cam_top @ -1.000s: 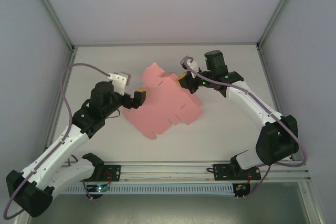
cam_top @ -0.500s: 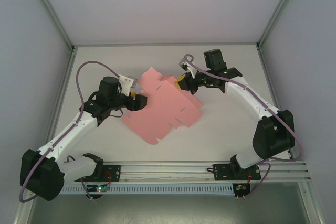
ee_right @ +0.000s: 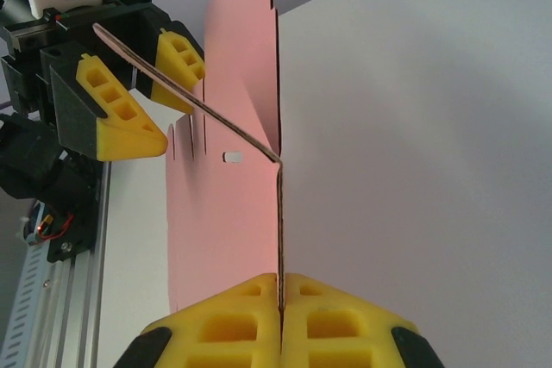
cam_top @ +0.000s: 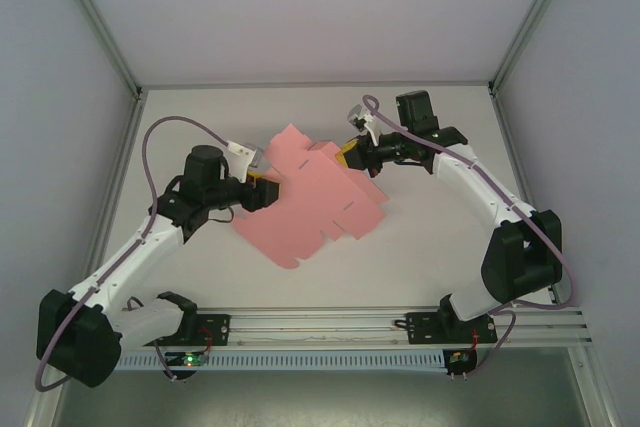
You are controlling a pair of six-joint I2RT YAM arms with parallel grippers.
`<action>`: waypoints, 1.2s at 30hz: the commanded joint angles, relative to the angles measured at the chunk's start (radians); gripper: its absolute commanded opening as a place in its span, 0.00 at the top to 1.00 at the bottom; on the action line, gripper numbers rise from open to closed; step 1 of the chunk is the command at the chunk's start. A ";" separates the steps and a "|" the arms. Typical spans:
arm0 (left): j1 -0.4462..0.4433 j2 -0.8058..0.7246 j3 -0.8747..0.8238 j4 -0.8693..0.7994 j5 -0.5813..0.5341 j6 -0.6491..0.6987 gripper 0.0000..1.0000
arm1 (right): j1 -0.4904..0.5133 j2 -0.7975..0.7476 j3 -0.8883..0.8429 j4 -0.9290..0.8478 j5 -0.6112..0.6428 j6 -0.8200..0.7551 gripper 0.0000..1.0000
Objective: Assemble paper box
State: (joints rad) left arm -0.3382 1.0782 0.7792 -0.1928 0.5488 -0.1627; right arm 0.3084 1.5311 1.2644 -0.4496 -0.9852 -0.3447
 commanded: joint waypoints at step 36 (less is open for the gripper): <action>-0.270 0.076 0.031 0.015 -0.476 0.248 0.94 | 0.024 0.052 0.083 -0.126 0.036 0.020 1.00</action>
State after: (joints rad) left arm -0.5575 1.1351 0.7906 -0.2081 0.2363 0.0654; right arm 0.2920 1.5810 1.3159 -0.6014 -0.9558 -0.3817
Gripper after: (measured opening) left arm 0.066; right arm 0.049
